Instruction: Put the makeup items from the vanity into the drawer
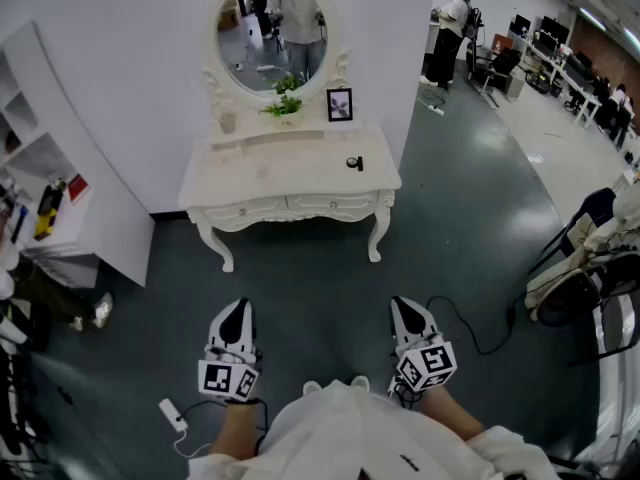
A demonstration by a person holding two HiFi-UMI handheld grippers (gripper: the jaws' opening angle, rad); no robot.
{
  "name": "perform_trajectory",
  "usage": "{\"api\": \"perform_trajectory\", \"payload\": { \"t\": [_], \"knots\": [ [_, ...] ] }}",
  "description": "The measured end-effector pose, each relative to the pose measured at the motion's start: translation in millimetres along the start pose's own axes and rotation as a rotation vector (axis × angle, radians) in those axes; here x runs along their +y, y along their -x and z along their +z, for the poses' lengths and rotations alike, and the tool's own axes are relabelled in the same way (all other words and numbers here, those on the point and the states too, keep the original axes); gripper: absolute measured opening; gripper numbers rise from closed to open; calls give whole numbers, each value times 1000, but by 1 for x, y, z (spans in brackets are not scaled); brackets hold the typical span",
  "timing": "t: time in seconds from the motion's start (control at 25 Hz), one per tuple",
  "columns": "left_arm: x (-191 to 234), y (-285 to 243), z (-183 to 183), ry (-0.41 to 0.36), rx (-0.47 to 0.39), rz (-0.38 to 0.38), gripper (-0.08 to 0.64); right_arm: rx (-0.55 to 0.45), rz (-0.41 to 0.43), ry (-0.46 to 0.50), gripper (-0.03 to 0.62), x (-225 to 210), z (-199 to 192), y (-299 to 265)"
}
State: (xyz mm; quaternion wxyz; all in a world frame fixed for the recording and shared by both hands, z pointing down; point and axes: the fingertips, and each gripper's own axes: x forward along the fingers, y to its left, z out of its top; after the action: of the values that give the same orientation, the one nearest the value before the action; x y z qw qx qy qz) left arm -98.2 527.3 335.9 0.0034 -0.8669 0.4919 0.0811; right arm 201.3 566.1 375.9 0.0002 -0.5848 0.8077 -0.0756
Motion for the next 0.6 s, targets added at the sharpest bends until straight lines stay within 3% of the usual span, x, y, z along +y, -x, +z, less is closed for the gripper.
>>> {"api": "perform_trajectory", "payload": {
  "t": [0.6],
  "knots": [
    [38,4,6,-29,-14,19,34,-7,32,-26,17,30,-2,-33]
  ]
}}
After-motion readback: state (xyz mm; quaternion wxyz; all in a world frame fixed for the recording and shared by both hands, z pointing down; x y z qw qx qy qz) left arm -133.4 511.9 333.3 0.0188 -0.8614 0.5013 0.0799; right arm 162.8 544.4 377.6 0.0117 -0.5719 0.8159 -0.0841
